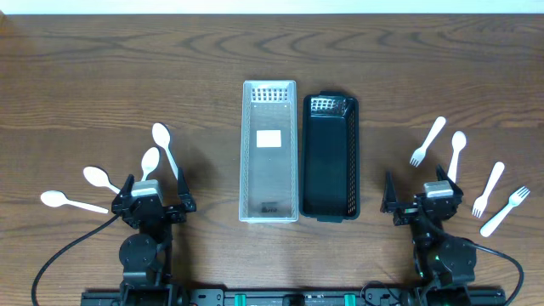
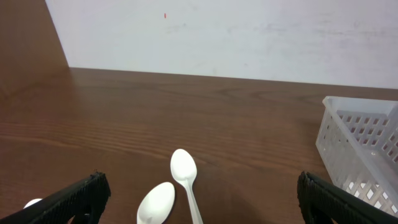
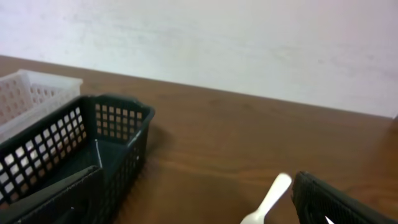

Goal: Pack container
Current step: 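Move the left gripper over the white spoons on the left, then lower the left gripper and grasp a white spoon by its handle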

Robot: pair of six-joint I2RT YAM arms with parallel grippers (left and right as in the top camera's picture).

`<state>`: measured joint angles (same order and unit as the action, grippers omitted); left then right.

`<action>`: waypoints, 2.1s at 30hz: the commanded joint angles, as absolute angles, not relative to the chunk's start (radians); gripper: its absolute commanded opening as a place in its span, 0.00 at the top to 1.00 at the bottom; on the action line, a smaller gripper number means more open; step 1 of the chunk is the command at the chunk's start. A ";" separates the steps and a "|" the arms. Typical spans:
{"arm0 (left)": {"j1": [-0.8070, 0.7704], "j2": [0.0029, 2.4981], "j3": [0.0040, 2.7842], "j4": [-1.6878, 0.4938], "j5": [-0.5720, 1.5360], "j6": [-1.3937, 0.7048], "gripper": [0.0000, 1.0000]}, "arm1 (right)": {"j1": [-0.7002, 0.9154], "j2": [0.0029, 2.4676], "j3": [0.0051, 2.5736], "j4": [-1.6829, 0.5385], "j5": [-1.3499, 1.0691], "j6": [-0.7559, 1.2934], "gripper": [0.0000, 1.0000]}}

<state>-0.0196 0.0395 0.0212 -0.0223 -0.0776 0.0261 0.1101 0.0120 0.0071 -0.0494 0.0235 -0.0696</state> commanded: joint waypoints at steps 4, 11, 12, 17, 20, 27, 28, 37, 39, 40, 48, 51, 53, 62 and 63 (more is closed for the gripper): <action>-0.014 0.043 0.006 -0.066 -0.089 0.025 0.02 | 0.130 0.007 0.006 -0.070 0.036 -0.091 0.01; -0.014 0.043 0.006 -0.065 -0.089 0.024 0.02 | 0.130 0.007 0.006 0.054 0.033 -0.030 0.01; -0.014 0.043 0.006 -0.062 -0.089 0.022 0.02 | 0.130 0.007 0.006 0.081 0.033 -0.014 0.01; -0.014 0.046 0.065 -0.053 -0.081 -0.276 0.02 | 0.119 0.014 0.019 0.043 0.045 0.094 0.01; -0.014 0.080 0.168 -0.057 -0.078 -0.304 0.02 | 0.100 0.049 0.066 -0.057 0.050 0.100 0.01; -0.014 0.425 0.585 -0.251 -0.078 -0.195 0.02 | 0.009 0.301 0.299 -0.257 0.052 0.099 0.01; -0.014 0.488 0.647 -0.290 -0.078 -0.195 0.02 | -0.003 0.346 0.339 -0.282 0.052 0.100 0.01; -0.014 1.111 1.279 -0.905 -0.079 -0.195 0.02 | -0.052 0.842 0.844 -0.679 0.052 0.086 0.01; -0.014 1.219 1.367 -1.012 -0.078 -0.196 0.02 | -0.052 0.905 0.922 -0.725 0.017 0.091 0.01; -0.014 1.258 1.390 -1.045 -0.078 -0.196 0.02 | -0.052 0.927 0.957 -0.764 0.001 0.076 0.01; 0.015 1.459 1.396 -1.045 -0.079 -0.196 0.02 | -0.052 1.049 1.002 -0.835 0.081 0.123 0.01; 0.046 1.541 1.394 -1.046 -0.076 -0.230 0.02 | -0.052 1.092 1.002 -0.873 0.082 0.123 0.01; 0.064 1.583 1.381 -1.027 -0.028 -0.229 0.02 | -0.052 1.115 1.002 -0.883 0.082 0.123 0.01; 0.178 1.646 1.230 -0.926 0.079 -0.071 0.02 | -0.052 1.130 1.002 -0.884 0.083 0.115 0.01; 0.198 1.646 1.214 -0.928 0.079 -0.026 0.02 | -0.052 1.130 1.002 -0.883 0.083 0.115 0.01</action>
<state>0.1501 1.6356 1.2457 -0.9199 0.0555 -0.1421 -0.0391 1.1297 0.9916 -0.8825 0.0708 0.1036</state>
